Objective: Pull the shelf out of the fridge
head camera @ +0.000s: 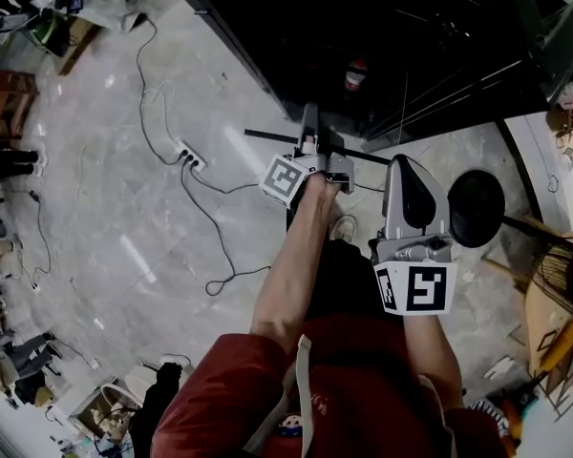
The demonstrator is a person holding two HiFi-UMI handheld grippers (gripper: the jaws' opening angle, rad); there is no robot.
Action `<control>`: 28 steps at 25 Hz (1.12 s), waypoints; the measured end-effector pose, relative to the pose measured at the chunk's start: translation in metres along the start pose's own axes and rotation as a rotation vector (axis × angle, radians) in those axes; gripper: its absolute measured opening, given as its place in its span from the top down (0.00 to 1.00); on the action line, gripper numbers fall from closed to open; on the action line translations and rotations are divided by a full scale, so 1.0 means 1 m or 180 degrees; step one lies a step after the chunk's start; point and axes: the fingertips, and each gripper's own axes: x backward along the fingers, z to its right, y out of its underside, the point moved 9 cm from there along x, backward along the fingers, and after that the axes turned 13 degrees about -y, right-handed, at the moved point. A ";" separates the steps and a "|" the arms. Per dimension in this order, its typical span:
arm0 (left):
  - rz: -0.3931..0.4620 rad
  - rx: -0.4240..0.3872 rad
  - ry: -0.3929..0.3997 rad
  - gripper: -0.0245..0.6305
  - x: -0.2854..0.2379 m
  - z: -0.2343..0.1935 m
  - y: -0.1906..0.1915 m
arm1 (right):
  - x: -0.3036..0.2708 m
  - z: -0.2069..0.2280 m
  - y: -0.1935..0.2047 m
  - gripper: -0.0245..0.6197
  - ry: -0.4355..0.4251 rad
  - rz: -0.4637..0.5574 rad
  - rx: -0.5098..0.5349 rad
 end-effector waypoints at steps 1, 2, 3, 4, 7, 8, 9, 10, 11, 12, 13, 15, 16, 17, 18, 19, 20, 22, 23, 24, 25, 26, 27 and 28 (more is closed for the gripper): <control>0.0009 0.0002 0.0005 0.95 0.009 0.004 -0.001 | 0.003 -0.001 -0.001 0.97 -0.0022 0.0016 0.0001; 0.0014 0.0007 0.0011 0.95 0.019 0.008 -0.001 | 0.006 -0.001 -0.003 0.97 -0.0040 0.0027 -0.0002; 0.0017 0.0004 0.0006 0.95 0.029 0.012 -0.001 | 0.011 -0.001 -0.004 0.97 -0.0057 0.0036 -0.0010; 0.0021 -0.0005 -0.0014 0.95 0.041 0.016 -0.001 | 0.016 -0.001 -0.006 0.97 -0.0076 0.0043 -0.0018; 0.0058 -0.0020 -0.0096 0.94 0.079 0.029 -0.002 | 0.027 -0.003 -0.011 0.97 -0.0151 0.0031 -0.0036; 0.0080 -0.0023 -0.0103 0.95 0.092 0.034 -0.003 | 0.029 -0.005 -0.012 0.97 -0.0190 0.0021 -0.0043; 0.0112 -0.0019 -0.0101 0.95 0.104 0.039 -0.005 | 0.032 -0.007 -0.015 0.97 -0.0234 0.0013 -0.0048; 0.0155 -0.0008 -0.0104 0.95 0.117 0.044 -0.007 | 0.034 -0.009 -0.017 0.97 -0.0277 0.0008 -0.0048; 0.0201 0.0007 -0.0112 0.95 0.129 0.047 -0.010 | 0.036 -0.012 -0.020 0.97 -0.0313 0.0004 -0.0042; 0.0245 0.0020 -0.0122 0.95 0.141 0.050 -0.013 | 0.039 -0.014 -0.021 0.97 -0.0342 0.0000 -0.0034; 0.0280 0.0032 -0.0127 0.95 0.153 0.053 -0.016 | 0.041 -0.018 -0.023 0.97 -0.0370 -0.0003 -0.0025; 0.0324 0.0053 -0.0128 0.95 0.174 0.059 -0.024 | 0.044 -0.027 -0.025 0.97 -0.0446 -0.0014 0.0022; 0.0334 0.0061 -0.0129 0.95 0.184 0.062 -0.029 | 0.045 -0.033 -0.026 0.97 -0.0500 -0.0024 0.0066; 0.0342 0.0071 -0.0131 0.95 0.194 0.066 -0.034 | 0.045 -0.040 -0.027 0.97 -0.0559 -0.0036 0.0119; 0.0351 0.0077 -0.0130 0.95 0.204 0.069 -0.040 | 0.044 -0.047 -0.028 0.97 -0.0616 -0.0049 0.0169; 0.0362 0.0079 -0.0124 0.95 0.214 0.072 -0.046 | 0.043 -0.054 -0.029 0.97 -0.0667 -0.0061 0.0205; 0.0379 0.0086 -0.0110 0.94 0.224 0.075 -0.052 | 0.041 -0.063 -0.029 0.97 -0.0709 -0.0069 0.0228; 0.0426 0.0124 -0.0072 0.94 0.244 0.082 -0.065 | 0.039 -0.082 -0.031 0.97 -0.0768 -0.0071 0.0255; 0.0454 0.0147 -0.0056 0.94 0.255 0.086 -0.072 | 0.039 -0.093 -0.033 0.97 -0.0789 -0.0064 0.0264; 0.0484 0.0169 -0.0041 0.95 0.266 0.090 -0.080 | 0.039 -0.105 -0.035 0.97 -0.0809 -0.0056 0.0271; 0.0514 0.0186 -0.0023 0.95 0.278 0.094 -0.089 | 0.040 -0.118 -0.037 0.97 -0.0828 -0.0049 0.0281; 0.0545 0.0194 -0.0004 0.95 0.290 0.099 -0.097 | 0.041 -0.132 -0.039 0.97 -0.0851 -0.0044 0.0291; 0.0576 0.0191 0.0018 0.95 0.301 0.103 -0.106 | 0.043 -0.146 -0.041 0.97 -0.0875 -0.0036 0.0301; 0.0607 0.0179 0.0038 0.95 0.312 0.107 -0.115 | 0.044 -0.159 -0.043 0.97 -0.0901 -0.0025 0.0309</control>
